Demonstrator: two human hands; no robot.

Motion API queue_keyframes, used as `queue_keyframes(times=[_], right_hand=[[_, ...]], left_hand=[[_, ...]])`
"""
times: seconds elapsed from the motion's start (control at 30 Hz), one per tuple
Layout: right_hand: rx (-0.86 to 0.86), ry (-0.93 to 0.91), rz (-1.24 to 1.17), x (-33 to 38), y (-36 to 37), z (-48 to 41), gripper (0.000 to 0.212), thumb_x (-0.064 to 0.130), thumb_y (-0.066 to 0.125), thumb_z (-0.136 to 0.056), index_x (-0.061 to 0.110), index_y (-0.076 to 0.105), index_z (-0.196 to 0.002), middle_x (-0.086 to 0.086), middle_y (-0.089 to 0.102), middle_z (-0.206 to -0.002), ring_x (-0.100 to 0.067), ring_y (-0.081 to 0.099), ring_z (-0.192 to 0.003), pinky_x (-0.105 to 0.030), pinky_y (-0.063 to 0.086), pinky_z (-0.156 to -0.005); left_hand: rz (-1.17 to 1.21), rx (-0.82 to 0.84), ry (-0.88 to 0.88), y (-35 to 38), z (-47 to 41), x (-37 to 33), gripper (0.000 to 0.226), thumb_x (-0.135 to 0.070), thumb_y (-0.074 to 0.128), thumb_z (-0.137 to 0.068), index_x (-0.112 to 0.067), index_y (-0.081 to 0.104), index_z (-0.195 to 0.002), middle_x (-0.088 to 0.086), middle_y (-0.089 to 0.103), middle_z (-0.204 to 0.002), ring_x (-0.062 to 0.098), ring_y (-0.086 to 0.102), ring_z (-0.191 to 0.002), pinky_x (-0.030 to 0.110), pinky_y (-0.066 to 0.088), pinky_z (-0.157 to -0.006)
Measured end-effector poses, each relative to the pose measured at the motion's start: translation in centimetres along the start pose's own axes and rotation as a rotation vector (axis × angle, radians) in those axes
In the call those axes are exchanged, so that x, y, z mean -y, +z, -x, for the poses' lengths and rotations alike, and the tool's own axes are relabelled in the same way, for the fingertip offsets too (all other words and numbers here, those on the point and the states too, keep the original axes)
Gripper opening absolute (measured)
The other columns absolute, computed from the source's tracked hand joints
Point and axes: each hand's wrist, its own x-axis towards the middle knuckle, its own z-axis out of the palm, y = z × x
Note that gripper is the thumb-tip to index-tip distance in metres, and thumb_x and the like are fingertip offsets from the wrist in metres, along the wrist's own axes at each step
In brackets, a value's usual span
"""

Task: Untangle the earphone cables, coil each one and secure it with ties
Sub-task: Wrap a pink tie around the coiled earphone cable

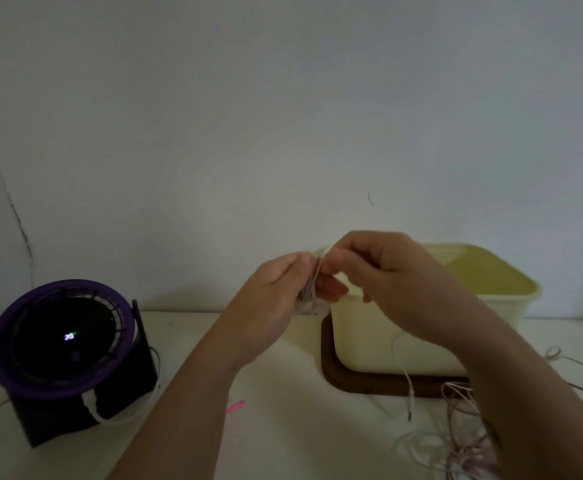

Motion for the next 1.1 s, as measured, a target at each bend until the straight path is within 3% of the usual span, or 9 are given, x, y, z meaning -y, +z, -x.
queue_keyframes(times=[0.07, 0.2, 0.37, 0.43, 0.53, 0.73, 0.87, 0.97, 1.1], right_hand=[[-0.110, -0.008, -0.030, -0.3, -0.4, -0.1, 0.027, 0.035, 0.046, -0.091, 0.028, 0.062, -0.071, -0.002, 0.049, -0.058, -0.024, 0.048, -0.056, -0.040, 0.044, -0.055], [-0.102, 0.040, -0.155, -1.9, 0.7, -0.5, 0.034, 0.030, 0.047, -0.096, 0.025, 0.059, -0.064, -0.003, 0.048, -0.058, -0.018, 0.045, -0.054, -0.036, 0.040, -0.051], [0.136, 0.094, -0.168, -2.4, 2.9, -0.5, 0.040, 0.023, 0.045, -0.098, 0.026, 0.061, -0.061, 0.011, 0.046, -0.051, -0.005, 0.043, -0.049, -0.021, 0.042, -0.052], [0.249, 0.086, -0.052, -1.9, 3.2, -0.3, 0.037, 0.030, 0.044, -0.097, 0.028, 0.062, -0.065, 0.010, 0.044, -0.051, -0.009, 0.044, -0.051, -0.030, 0.043, -0.055], [0.326, 0.057, 0.035, -0.7, 2.4, 0.1, 0.031, 0.037, 0.046, -0.095, 0.027, 0.063, -0.072, 0.006, 0.043, -0.054, -0.015, 0.044, -0.054, -0.035, 0.042, -0.056], [0.038, -0.033, -0.012, 1.1, 0.0, 0.3, 0.033, 0.044, 0.046, -0.083, 0.020, 0.067, -0.073, 0.007, 0.049, -0.053, -0.014, 0.043, -0.052, -0.032, 0.041, -0.053], [-0.140, -0.034, -0.080, 0.5, -0.5, 0.1, 0.027, 0.041, 0.050, -0.087, 0.026, 0.064, -0.068, -0.016, 0.050, -0.060, -0.030, 0.045, -0.057, -0.031, 0.037, -0.051], [-0.161, 0.003, -0.163, -0.3, 0.2, -0.2, 0.027, 0.037, 0.054, -0.090, 0.024, 0.062, -0.066, -0.008, 0.042, -0.055, -0.024, 0.039, -0.053, -0.030, 0.035, -0.053], [-0.178, 0.036, -0.209, -0.6, 0.7, -0.4, 0.029, 0.033, 0.054, -0.091, 0.026, 0.059, -0.063, 0.000, 0.042, -0.052, -0.018, 0.037, -0.053, -0.028, 0.034, -0.052]], left_hand=[[0.039, 0.114, -0.046, 0.2, 0.3, -0.4, 0.039, -0.032, 0.034, -0.101, -0.016, 0.067, -0.089, 0.000, 0.070, -0.075, 0.014, 0.065, -0.074, 0.033, 0.048, -0.076], [0.505, 0.271, -0.083, 0.4, 0.3, -1.3, 0.039, -0.028, 0.037, -0.091, -0.009, 0.071, -0.086, 0.007, 0.066, -0.070, 0.016, 0.064, -0.063, 0.052, 0.047, -0.090], [1.119, 0.099, -0.048, 0.3, -0.1, -2.6, 0.034, -0.025, 0.048, -0.083, -0.006, 0.076, -0.083, 0.005, 0.072, -0.078, 0.015, 0.071, -0.072, 0.036, 0.059, -0.076], [1.091, -0.024, -0.006, -0.2, -0.3, -2.7, 0.038, -0.025, 0.040, -0.088, -0.005, 0.072, -0.090, 0.006, 0.073, -0.086, 0.017, 0.072, -0.080, 0.037, 0.056, -0.080], [0.684, -0.117, 0.032, -0.8, -0.5, -2.0, 0.037, -0.024, 0.027, -0.100, -0.011, 0.061, -0.104, 0.002, 0.074, -0.092, 0.015, 0.070, -0.093, 0.032, 0.055, -0.085], [0.121, -0.041, 0.020, -1.0, 0.0, -0.9, 0.036, -0.035, 0.037, -0.098, -0.026, 0.072, -0.091, -0.002, 0.072, -0.085, 0.014, 0.065, -0.083, 0.032, 0.048, -0.079], [0.089, 0.136, -0.010, -0.5, 0.4, -1.2, 0.036, -0.034, 0.037, -0.097, -0.019, 0.068, -0.089, 0.000, 0.070, -0.076, 0.017, 0.064, -0.074, 0.029, 0.051, -0.074], [0.298, 0.280, -0.073, -0.3, 0.6, -1.8, 0.039, -0.032, 0.037, -0.090, -0.015, 0.072, -0.084, 0.006, 0.070, -0.073, 0.018, 0.064, -0.065, 0.034, 0.053, -0.074], [0.443, 0.283, -0.098, -0.4, 0.6, -2.0, 0.032, -0.030, 0.048, -0.090, -0.008, 0.069, -0.095, 0.012, 0.073, -0.086, 0.023, 0.071, -0.079, 0.031, 0.057, -0.070]])
